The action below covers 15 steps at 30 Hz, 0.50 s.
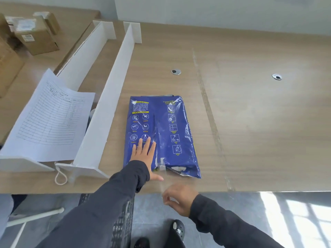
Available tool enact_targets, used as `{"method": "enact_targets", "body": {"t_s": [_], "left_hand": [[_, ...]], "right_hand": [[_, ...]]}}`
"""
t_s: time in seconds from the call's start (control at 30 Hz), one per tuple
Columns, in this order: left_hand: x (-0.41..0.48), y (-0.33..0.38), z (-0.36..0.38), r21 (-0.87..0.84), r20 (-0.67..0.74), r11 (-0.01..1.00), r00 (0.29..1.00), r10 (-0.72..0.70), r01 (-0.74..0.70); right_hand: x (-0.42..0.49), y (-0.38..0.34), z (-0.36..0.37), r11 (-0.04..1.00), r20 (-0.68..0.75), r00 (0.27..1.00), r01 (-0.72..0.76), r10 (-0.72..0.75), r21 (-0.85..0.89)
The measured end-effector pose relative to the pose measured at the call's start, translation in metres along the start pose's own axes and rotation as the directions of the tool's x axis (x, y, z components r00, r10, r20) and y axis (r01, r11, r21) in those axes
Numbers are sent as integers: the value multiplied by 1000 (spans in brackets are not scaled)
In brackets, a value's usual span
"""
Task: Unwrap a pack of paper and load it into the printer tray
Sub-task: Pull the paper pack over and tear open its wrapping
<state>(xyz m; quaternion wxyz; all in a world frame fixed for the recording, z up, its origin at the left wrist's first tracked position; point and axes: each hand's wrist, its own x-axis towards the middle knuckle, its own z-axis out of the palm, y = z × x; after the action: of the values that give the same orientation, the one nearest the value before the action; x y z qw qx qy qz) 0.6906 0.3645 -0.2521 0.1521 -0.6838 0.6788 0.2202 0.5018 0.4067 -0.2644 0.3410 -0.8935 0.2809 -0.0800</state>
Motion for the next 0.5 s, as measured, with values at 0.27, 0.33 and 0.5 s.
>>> {"method": "enact_targets", "body": {"t_s": [0.27,0.33,0.5], "left_hand": [[-3,2,8,141,-33,990,999,-8,12],[-2,1,7,130,-17,992,1000,3,-1],[1,-8,-3,-1,57,999,997,44,-44]], "right_hand": [[-10,-12,-10,996,-90,992,-82,85,38],[-9,-8,-14,992,-173,979,-98,111,81],[-18,-3,-15,649,-147,750,-436,645,623]]}}
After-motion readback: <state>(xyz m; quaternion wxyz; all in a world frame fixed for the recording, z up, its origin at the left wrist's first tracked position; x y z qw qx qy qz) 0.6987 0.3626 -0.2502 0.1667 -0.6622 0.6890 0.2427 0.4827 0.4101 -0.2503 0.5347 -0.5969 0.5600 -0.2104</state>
